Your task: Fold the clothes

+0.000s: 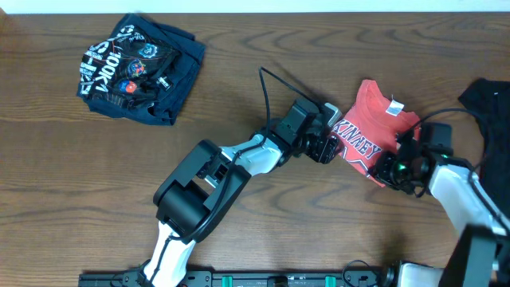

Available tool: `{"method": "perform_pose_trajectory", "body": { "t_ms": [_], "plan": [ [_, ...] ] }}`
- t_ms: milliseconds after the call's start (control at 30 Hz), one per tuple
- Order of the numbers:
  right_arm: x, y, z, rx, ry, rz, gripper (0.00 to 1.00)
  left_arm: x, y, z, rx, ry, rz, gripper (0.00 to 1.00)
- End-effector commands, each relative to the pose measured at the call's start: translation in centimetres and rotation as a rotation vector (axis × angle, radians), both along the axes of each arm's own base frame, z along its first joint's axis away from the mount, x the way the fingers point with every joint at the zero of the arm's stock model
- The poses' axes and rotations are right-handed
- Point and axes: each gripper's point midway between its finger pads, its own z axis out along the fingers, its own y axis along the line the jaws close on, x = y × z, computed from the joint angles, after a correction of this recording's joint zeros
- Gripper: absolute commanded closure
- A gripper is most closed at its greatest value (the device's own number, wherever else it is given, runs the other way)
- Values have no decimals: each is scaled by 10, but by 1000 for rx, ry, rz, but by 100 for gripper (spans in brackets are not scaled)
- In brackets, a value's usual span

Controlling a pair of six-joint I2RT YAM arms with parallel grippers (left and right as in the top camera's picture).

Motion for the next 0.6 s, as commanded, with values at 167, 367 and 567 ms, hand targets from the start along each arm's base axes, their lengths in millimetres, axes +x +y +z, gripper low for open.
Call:
{"method": "perform_pose_trajectory", "body": {
  "t_ms": [167, 367, 567],
  "plan": [
    [52, -20, 65, -7, -301, -125, 80, -5, 24, 36, 15, 52, 3, 23],
    [69, -25, 21, -48, -224, -177, 82, -11, 29, 31, 48, 66, -9, 19],
    [51, 12, -41, 61, -25, -91, 89, -6, 32, 28, 76, 35, 2, 19]
  ]
}}
